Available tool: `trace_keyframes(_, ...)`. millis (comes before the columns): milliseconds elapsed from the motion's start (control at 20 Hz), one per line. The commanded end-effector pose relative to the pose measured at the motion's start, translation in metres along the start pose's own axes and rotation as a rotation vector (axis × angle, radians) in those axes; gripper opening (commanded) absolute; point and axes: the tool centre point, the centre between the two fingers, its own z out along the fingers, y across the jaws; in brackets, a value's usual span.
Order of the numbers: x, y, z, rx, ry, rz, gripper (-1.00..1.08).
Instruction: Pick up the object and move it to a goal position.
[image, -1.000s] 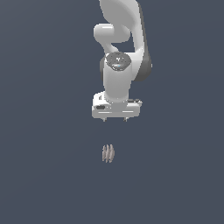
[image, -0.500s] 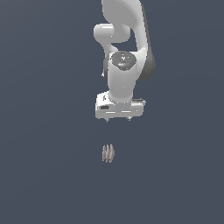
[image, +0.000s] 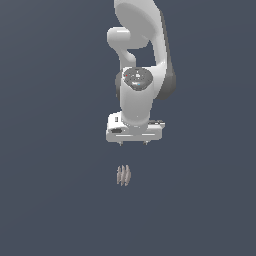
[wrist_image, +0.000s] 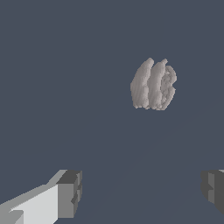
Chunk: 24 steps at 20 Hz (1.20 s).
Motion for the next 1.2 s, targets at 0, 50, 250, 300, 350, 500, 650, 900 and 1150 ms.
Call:
trace_keyframes(0,0.01,0.004,0.005,0.001,0.0,0.012,1.0)
trace_keyframes(50,0.014,0.006,0.007,0.001,0.001,0.018,1.0)
trace_keyframes(250,0.034,0.015,0.019,0.003,0.003,0.043,1.0)
trace_keyframes(300,0.04,0.017,0.022,0.003,0.003,0.05,1.0)
trace_keyframes(350,0.045,0.02,0.026,0.003,0.004,0.056,1.0)
trace_keyframes(500,0.058,0.026,0.035,0.004,0.005,0.074,1.0)
trace_keyframes(650,0.069,0.032,0.044,0.004,0.006,0.089,1.0)
trace_keyframes(900,0.081,0.039,0.055,0.004,0.007,0.106,1.0)
trace_keyframes(1150,0.086,0.042,0.06,0.004,0.008,0.115,1.0)
